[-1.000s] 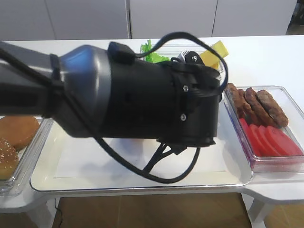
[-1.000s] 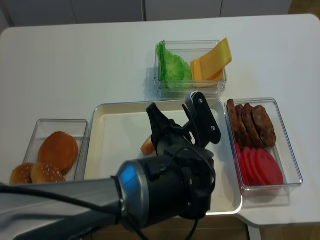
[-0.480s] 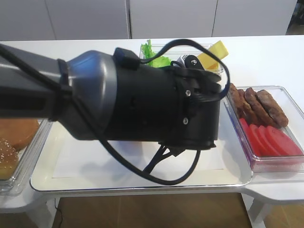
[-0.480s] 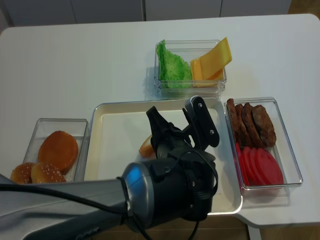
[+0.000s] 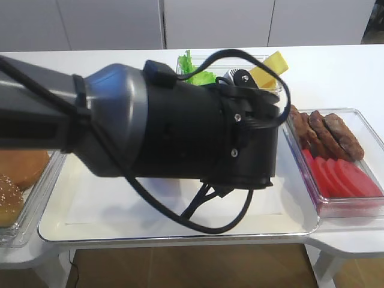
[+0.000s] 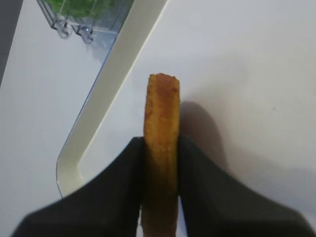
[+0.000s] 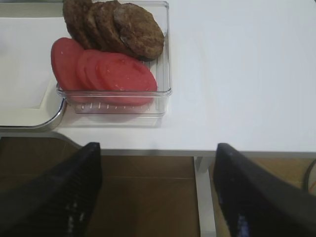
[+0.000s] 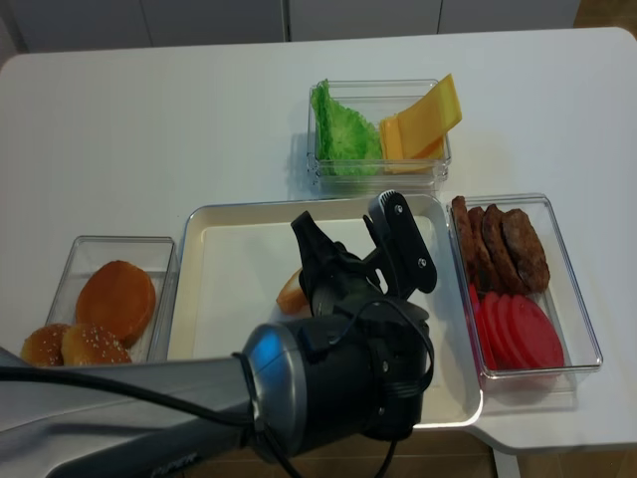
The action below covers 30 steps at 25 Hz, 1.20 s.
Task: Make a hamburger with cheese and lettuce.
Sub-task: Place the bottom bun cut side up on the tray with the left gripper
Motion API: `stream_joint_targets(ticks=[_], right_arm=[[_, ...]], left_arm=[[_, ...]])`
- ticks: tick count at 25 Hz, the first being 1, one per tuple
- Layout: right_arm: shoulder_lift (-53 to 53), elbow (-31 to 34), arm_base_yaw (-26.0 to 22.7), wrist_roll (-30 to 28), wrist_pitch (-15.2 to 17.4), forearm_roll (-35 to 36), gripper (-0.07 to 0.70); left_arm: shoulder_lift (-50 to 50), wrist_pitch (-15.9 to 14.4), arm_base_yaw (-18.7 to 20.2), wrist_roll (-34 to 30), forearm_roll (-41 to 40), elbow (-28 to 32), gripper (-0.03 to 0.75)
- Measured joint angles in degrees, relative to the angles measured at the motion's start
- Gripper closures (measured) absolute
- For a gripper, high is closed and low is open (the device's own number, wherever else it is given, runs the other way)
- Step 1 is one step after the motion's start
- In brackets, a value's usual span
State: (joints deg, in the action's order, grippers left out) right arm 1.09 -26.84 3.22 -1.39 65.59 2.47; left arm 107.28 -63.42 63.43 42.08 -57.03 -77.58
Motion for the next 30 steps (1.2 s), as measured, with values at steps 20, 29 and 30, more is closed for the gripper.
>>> stream_joint_targets(ticks=[20,29,30], right_arm=[[0.0,0.0,0.0,0.0,0.0,0.0,0.082],[0.0,0.0,0.0,0.0,0.0,0.0,0.082],[0.0,0.0,0.0,0.0,0.0,0.0,0.082]], left_arm=[[0.0,1.3,0.0,0.1,2.1,0.0,0.389],[0.0,3.0,0.0,0.4,4.7,0.0,0.331],[0.0,3.1,0.0,0.4,4.7,0.0,0.326]])
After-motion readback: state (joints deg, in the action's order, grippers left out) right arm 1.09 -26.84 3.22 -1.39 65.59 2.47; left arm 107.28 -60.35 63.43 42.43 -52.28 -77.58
